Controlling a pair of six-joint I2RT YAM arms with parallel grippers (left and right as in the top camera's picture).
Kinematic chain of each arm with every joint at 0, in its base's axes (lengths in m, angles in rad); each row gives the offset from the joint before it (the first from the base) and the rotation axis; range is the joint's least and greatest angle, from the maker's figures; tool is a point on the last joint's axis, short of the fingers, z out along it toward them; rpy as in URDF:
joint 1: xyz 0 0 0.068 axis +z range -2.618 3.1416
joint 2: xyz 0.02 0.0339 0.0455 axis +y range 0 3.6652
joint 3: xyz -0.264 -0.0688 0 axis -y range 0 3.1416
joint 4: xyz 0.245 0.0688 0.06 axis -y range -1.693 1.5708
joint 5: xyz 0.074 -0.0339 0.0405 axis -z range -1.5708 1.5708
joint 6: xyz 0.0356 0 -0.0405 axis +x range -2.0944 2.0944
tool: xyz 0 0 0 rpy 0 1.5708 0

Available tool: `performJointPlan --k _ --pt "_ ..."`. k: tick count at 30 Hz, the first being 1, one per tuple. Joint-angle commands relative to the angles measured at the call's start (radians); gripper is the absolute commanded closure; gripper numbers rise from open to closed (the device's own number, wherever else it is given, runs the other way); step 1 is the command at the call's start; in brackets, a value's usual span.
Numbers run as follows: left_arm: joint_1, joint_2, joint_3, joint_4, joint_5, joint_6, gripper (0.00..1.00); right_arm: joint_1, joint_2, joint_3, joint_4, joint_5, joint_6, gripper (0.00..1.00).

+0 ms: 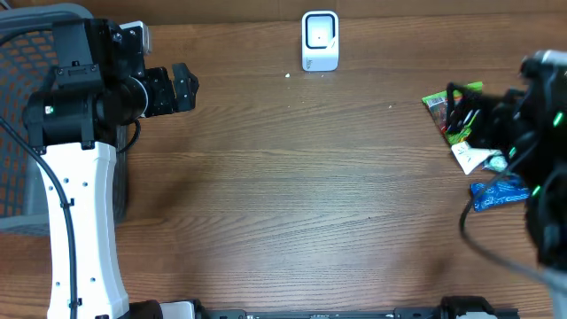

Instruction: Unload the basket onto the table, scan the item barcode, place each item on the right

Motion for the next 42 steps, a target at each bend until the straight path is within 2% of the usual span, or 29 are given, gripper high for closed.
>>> performJointPlan --k 1,5,12,15,18,22,27,42 --pt "0.003 0.002 0.021 0.005 -0.001 -0.007 0.00 0.035 -0.192 -0.292 0.286 0.058 -0.018 0.00" --pt "0.003 0.002 0.021 0.005 -0.001 -0.007 0.00 0.066 -0.423 -0.630 0.599 0.058 -0.018 0.00" --pt "0.003 0.002 0.021 0.005 -0.001 -0.007 0.00 0.072 -0.723 -1.047 0.957 0.062 -0.014 0.00" --pt "0.003 0.002 0.021 0.005 -0.001 -0.007 0.00 0.079 -0.795 -1.175 1.044 0.069 -0.014 0.00" --pt "0.003 0.002 0.021 0.005 -0.001 -0.007 0.00 0.099 -0.850 -1.244 1.037 0.097 -0.014 0.00" --pt "0.003 0.002 0.021 0.005 -0.001 -0.007 0.00 0.126 -0.900 -1.242 0.932 0.129 -0.018 0.00" --pt "0.003 0.002 0.021 0.005 -0.001 -0.007 0.00 0.138 -0.963 -1.242 0.647 0.073 -0.010 0.00" --pt "0.003 0.002 0.021 0.005 -0.001 -0.007 0.00 0.138 -0.962 -1.242 0.654 0.087 -0.011 0.00"
